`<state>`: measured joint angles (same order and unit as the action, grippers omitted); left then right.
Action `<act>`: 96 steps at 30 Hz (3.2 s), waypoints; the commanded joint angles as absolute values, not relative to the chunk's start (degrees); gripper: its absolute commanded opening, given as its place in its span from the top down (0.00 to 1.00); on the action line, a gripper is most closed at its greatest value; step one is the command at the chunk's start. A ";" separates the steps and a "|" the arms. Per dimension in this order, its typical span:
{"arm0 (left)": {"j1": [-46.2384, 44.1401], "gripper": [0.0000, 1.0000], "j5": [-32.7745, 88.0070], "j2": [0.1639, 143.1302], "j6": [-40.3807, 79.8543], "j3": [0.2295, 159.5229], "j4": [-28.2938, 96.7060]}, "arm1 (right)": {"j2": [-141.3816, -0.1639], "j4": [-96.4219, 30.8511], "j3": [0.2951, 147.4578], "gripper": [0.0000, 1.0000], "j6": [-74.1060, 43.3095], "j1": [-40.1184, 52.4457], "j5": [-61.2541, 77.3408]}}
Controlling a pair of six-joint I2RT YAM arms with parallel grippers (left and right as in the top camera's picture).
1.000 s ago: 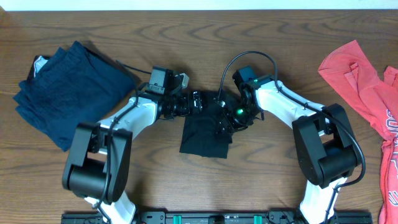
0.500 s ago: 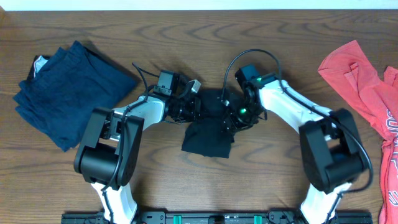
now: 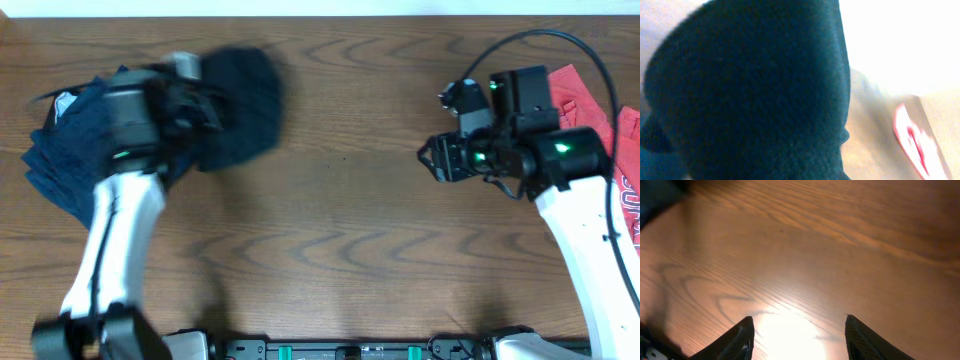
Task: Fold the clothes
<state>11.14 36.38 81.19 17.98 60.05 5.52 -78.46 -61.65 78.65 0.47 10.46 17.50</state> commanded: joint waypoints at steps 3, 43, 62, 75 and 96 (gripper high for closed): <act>23.00 0.94 31.99 78.50 17.63 61.12 5.45 | -79.35 -62.81 78.22 0.44 0.93 9.39 15.84; 2.87 0.02 17.58 86.46 8.58 61.17 16.95 | -83.46 -46.09 78.22 0.01 -3.75 7.79 13.28; -7.49 0.02 0.32 61.36 7.81 60.03 50.68 | -69.45 -52.01 77.25 0.01 -7.97 1.78 -0.93; -7.46 0.02 -0.05 32.80 11.70 45.32 46.33 | -33.54 -48.99 53.19 0.01 -9.89 2.42 -3.49; -7.46 0.02 -0.05 32.91 11.70 45.32 48.18 | -27.86 -66.74 50.61 0.01 -9.76 2.35 -3.49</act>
<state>-7.66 0.86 33.10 10.94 45.34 48.14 -28.71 -68.29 51.33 -9.21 2.24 -2.17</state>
